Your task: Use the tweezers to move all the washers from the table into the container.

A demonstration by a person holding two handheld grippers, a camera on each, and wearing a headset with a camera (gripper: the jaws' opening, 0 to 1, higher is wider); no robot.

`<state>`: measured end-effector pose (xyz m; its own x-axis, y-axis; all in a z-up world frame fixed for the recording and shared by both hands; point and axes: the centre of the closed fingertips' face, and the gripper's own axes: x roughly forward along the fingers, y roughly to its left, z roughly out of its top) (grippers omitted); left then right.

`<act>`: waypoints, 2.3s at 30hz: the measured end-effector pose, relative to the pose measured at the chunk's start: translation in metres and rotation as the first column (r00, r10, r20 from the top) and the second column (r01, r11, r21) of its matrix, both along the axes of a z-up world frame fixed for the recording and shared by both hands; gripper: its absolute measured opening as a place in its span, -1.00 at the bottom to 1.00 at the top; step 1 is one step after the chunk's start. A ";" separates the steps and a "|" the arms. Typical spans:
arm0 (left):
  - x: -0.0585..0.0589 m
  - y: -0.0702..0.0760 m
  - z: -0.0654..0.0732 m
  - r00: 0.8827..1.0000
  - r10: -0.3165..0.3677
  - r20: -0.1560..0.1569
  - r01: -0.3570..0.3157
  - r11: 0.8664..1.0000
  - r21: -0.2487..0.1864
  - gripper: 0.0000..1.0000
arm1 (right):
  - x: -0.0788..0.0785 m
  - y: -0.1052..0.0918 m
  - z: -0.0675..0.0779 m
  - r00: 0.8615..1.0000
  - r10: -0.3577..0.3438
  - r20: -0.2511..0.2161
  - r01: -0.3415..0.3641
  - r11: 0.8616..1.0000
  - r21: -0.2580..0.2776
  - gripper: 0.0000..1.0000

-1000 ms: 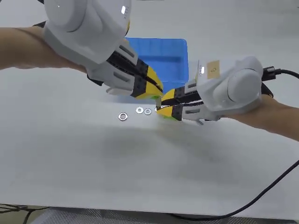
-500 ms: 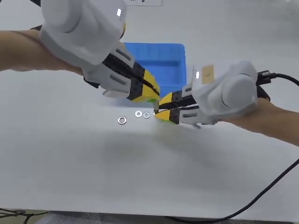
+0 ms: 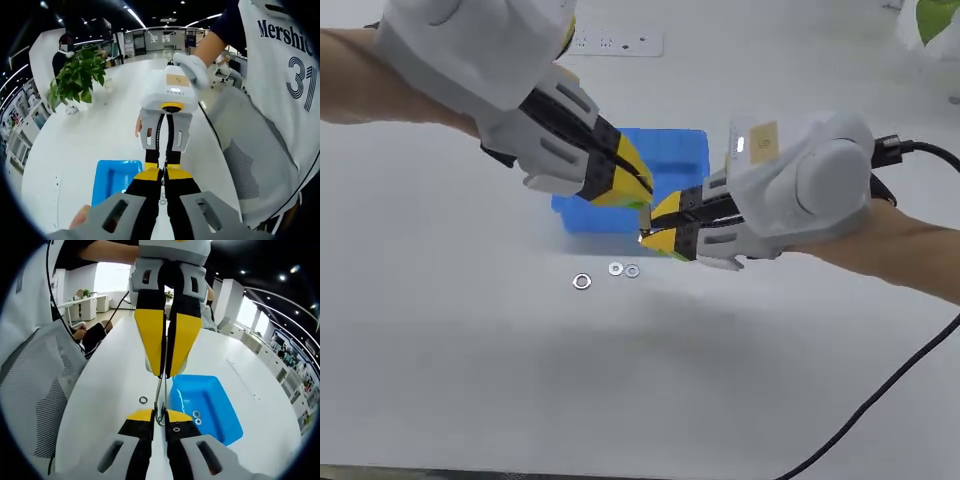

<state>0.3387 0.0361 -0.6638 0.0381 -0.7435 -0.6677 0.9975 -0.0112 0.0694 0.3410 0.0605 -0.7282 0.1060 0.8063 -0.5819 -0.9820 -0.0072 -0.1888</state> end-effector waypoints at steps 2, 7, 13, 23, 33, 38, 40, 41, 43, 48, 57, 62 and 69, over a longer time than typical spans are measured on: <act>-0.002 -0.001 0.006 1.000 -0.006 0.007 0.006 1.000 0.002 -0.88 | 0.000 0.000 0.005 1.000 0.000 0.004 0.000 1.000 0.004 -0.82; -0.004 -0.003 0.016 1.000 -0.015 0.019 0.015 1.000 0.000 -0.88 | 0.000 -0.001 0.014 1.000 0.006 0.019 -0.006 1.000 0.001 -0.82; 0.003 -0.003 0.027 0.999 -0.002 0.033 0.003 1.000 -0.022 -0.88 | 0.011 -0.003 0.021 1.000 -0.010 0.027 0.010 1.000 0.014 -0.82; 0.035 0.001 0.033 0.998 0.023 0.053 -0.021 0.999 -0.032 -0.88 | 0.042 0.004 0.032 0.999 -0.028 0.046 0.027 0.999 0.040 -0.82; 0.059 0.004 0.021 0.998 0.052 0.040 -0.050 0.998 -0.040 -0.88 | 0.069 0.009 0.018 0.999 -0.037 0.031 0.035 0.999 0.035 -0.82; 0.067 0.001 0.012 0.998 0.057 0.031 -0.056 0.997 -0.048 -0.88 | 0.076 0.012 0.009 0.999 -0.043 0.016 0.043 0.999 0.030 -0.82; 0.070 0.002 0.006 0.998 0.060 0.026 -0.058 0.997 -0.046 -0.88 | 0.078 0.014 0.003 0.999 -0.042 0.009 0.042 0.999 0.023 -0.82; 0.071 0.003 0.004 0.998 0.061 0.026 -0.060 0.997 -0.044 -0.88 | 0.079 0.014 0.001 0.999 -0.042 0.008 0.042 0.999 0.019 -0.82; 0.073 0.007 -0.001 0.997 0.071 0.018 -0.070 0.997 -0.043 -0.88 | 0.081 0.016 -0.005 0.999 -0.042 -0.002 0.042 0.999 0.014 -0.82; 0.078 0.014 -0.013 0.996 0.092 0.004 -0.092 0.995 -0.042 -0.88 | 0.083 0.022 -0.017 1.000 -0.028 -0.014 0.028 1.000 -0.005 -0.82; 0.089 0.024 -0.035 0.991 0.132 -0.021 -0.133 0.990 -0.050 -0.88 | 0.094 0.026 -0.042 0.998 -0.033 -0.053 0.031 0.999 -0.037 -0.82; 0.089 0.024 -0.042 0.991 0.135 -0.012 -0.135 0.990 -0.050 -0.88 | 0.094 0.027 -0.048 0.998 -0.032 -0.060 0.029 0.998 -0.048 -0.82; 0.091 0.028 -0.048 0.989 0.144 -0.025 -0.145 0.988 -0.044 -0.88 | 0.094 0.028 -0.054 0.997 -0.041 -0.067 0.037 0.998 -0.053 -0.82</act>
